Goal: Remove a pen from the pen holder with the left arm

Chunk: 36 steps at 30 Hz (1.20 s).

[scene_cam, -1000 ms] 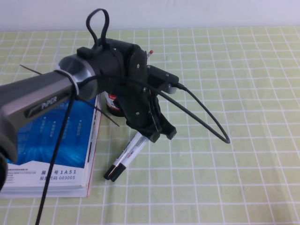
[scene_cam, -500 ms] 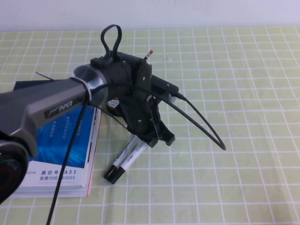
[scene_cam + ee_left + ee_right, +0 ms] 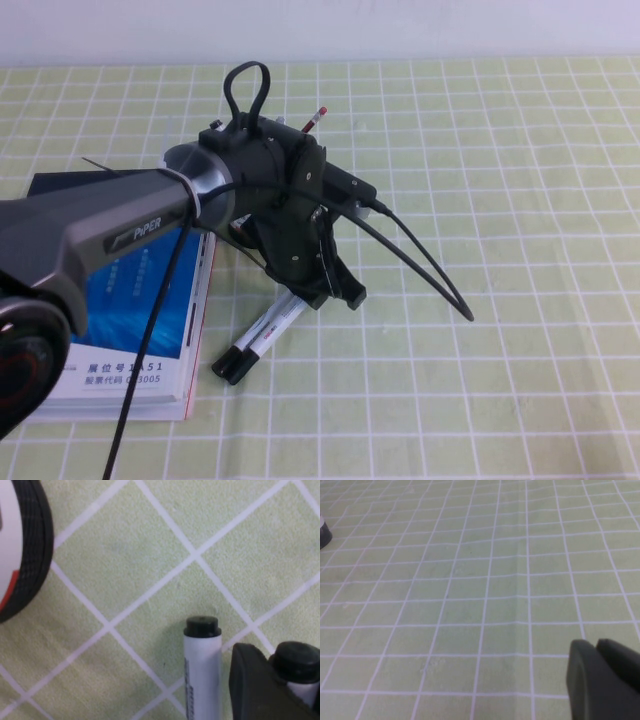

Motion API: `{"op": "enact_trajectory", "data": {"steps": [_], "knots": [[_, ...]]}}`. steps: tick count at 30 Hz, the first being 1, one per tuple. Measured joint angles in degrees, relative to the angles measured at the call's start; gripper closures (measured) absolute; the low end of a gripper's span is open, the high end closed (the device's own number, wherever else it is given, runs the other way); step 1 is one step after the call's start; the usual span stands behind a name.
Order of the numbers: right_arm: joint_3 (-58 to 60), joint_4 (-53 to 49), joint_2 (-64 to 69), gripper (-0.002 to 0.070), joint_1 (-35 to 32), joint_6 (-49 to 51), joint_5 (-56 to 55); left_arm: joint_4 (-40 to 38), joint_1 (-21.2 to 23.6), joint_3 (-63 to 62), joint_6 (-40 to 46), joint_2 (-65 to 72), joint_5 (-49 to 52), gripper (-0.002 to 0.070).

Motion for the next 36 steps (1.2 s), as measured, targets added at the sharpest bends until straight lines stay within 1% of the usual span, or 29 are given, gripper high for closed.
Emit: {"op": "enact_trajectory", "data": {"steps": [2, 4, 9, 11, 15, 19, 21, 22, 23, 26, 28, 31, 36], "knots": [[0.0, 0.0, 0.0, 0.0691, 0.0, 0.0, 0.0, 0.0, 0.0, 0.0, 0.0, 0.0, -0.1, 0.0559], [0.0, 0.0, 0.0, 0.0691, 0.0, 0.0, 0.0, 0.0, 0.0, 0.0, 0.0, 0.0, -0.1, 0.0543], [0.0, 0.0, 0.0, 0.0691, 0.0, 0.0, 0.0, 0.0, 0.0, 0.0, 0.0, 0.0, -0.23, 0.0428], [0.0, 0.0, 0.0, 0.0691, 0.0, 0.0, 0.0, 0.03, -0.26, 0.0, 0.0, 0.0, -0.02, 0.0404], [0.0, 0.0, 0.0, 0.0691, 0.0, 0.0, 0.0, 0.03, -0.96, 0.0, 0.0, -0.92, 0.38, 0.0389], [0.0, 0.0, 0.0, 0.0691, 0.0, 0.0, 0.0, 0.15, -1.61, 1.64, -1.22, -5.12, 0.38, 0.0389], [0.0, 0.0, 0.0, 0.0691, 0.0, 0.0, 0.0, 0.15, -1.74, 3.58, -2.22, -8.06, 0.38, 0.0407], [0.0, 0.0, 0.0, 0.0691, 0.0, 0.0, 0.0, 0.15, -1.73, 4.97, -2.51, -9.9, 0.25, 0.043], [0.0, 0.0, 0.0, 0.0691, 0.0, 0.0, 0.0, 0.15, -1.73, 6.59, -2.88, -11.83, -0.08, 0.0463], [0.0, 0.0, 0.0, 0.0691, 0.0, 0.0, 0.0, 0.15, -1.73, 12.22, -4.29, -18.4, -3.18, 0.0599], [0.0, 0.0, 0.0, 0.0691, 0.0, 0.0, 0.0, 0.15, -1.73, 15.83, -4.71, -22.69, -5.9, 0.0641], [0.0, 0.0, 0.0, 0.0691, 0.0, 0.0, 0.0, 0.15, -1.73, 21.17, -5.08, -29.34, -9.47, 0.0666], [0.0, 0.0, 0.0, 0.0691, 0.0, 0.0, 0.0, 0.15, -1.73, 30.62, -6.87, -40.3, -14.53, 0.0675]]}}
